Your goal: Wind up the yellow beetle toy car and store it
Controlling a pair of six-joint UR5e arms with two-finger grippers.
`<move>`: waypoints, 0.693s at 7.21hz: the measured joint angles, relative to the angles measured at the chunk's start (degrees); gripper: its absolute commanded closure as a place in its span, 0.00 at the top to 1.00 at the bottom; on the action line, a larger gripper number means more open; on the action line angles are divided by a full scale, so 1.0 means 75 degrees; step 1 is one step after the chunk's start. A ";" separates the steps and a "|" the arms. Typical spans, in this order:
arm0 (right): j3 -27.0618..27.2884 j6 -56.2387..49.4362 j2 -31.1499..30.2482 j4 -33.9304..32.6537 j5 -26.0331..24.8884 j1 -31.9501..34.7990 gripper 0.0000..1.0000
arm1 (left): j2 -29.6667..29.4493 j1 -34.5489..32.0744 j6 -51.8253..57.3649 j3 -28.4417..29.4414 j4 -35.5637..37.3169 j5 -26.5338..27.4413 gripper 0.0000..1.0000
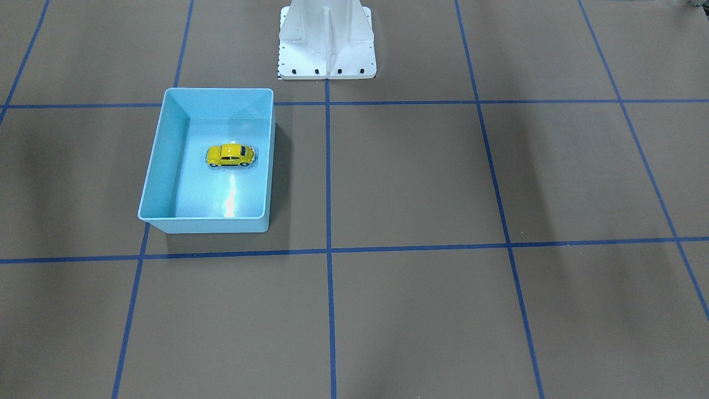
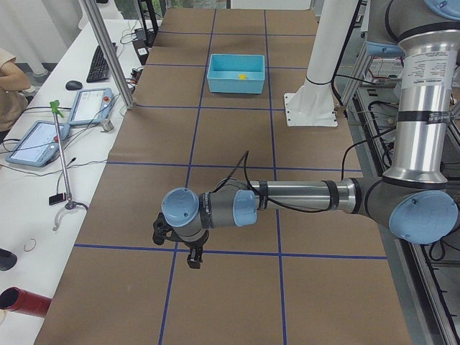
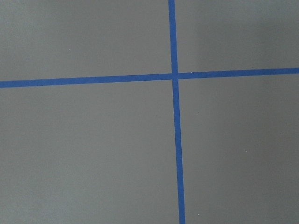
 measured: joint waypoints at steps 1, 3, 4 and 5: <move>-0.0527 -0.0012 -0.0240 0.0239 0.0095 0.0276 1.00 | 0.0000 0.0000 0.0000 0.0000 0.0000 0.0000 1.00; -0.0988 -0.0039 -0.0553 0.0535 0.0122 0.0423 1.00 | 0.0000 0.0000 0.0000 0.0000 0.0000 0.0000 1.00; -0.1135 -0.0034 -0.0582 0.0571 0.0137 0.0433 1.00 | 0.0000 0.0000 0.0000 0.0000 0.0000 0.0000 1.00; -0.1216 -0.0023 -0.0594 0.0582 0.0217 0.0434 1.00 | 0.0000 0.0000 0.0000 0.0000 0.0000 0.0000 1.00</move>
